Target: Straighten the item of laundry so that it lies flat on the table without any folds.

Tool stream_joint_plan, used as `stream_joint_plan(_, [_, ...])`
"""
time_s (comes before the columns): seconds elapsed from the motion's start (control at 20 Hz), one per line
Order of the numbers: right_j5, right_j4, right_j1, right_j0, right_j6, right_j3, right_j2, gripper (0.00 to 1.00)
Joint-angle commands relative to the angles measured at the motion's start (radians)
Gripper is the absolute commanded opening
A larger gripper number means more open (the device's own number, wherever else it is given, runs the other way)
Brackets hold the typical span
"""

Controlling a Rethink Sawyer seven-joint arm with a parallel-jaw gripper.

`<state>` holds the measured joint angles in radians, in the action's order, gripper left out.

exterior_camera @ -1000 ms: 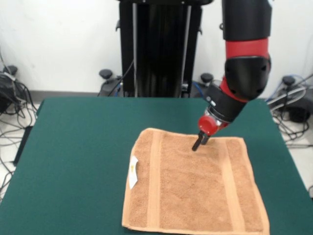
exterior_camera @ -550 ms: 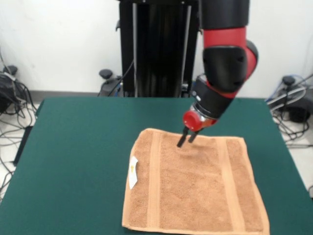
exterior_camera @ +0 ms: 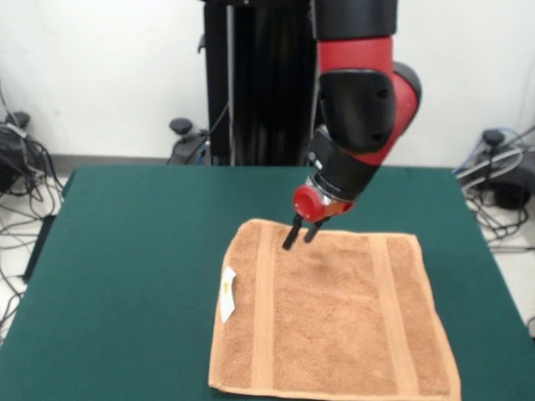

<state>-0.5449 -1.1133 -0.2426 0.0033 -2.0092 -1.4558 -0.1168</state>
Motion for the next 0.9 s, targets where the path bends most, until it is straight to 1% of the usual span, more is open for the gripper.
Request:
stream_joint_plan(0.05, [0.081, -0.061, 0.057, 0.018, 0.167, -0.026, -0.093, 1.0])
stream_joint_plan(0.3, [0.098, -0.083, 0.081, 0.011, 0.186, -0.029, -0.105, 1.0])
stream_joint_plan(0.65, [0.137, -0.128, 0.103, 0.002, 0.204, -0.027, -0.095, 1.0])
stream_joint_plan(0.9, [0.157, -0.135, 0.064, -0.008, 0.205, -0.095, -0.085, 1.0])
